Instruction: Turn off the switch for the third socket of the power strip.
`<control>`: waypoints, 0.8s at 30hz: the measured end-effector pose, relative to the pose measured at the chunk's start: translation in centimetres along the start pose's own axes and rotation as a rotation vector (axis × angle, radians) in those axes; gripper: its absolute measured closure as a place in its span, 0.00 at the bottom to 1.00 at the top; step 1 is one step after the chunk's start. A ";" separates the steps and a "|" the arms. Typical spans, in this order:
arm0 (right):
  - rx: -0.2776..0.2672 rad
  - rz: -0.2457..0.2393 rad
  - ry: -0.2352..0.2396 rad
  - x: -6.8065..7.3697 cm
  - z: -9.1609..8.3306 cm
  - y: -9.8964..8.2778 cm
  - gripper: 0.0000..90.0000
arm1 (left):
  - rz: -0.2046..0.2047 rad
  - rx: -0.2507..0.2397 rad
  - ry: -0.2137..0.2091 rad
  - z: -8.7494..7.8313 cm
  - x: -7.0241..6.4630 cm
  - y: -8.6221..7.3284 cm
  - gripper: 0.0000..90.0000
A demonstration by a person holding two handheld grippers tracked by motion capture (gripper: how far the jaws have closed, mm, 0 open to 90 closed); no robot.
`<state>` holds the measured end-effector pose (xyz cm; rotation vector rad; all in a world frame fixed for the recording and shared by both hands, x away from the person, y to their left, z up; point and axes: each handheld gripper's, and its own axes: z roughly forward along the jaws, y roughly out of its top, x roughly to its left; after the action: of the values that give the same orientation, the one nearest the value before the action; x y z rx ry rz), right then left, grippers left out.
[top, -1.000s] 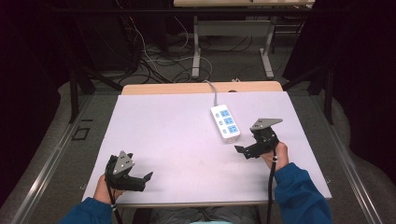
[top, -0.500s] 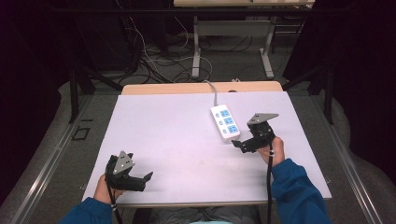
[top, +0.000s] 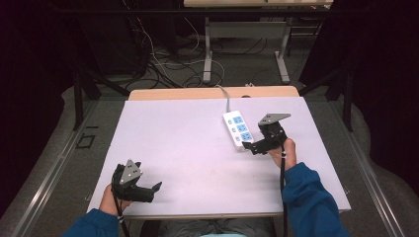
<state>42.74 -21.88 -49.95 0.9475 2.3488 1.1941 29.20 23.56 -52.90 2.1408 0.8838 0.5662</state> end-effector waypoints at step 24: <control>-0.019 0.016 0.014 -0.7 2.4 1.2 0.00 | 0.007 -0.002 0.001 0.1 0.1 0.1 0.00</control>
<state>45.09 -20.49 -50.39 0.9572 2.3406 1.2305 29.36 23.51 -52.92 2.1426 0.8755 0.5716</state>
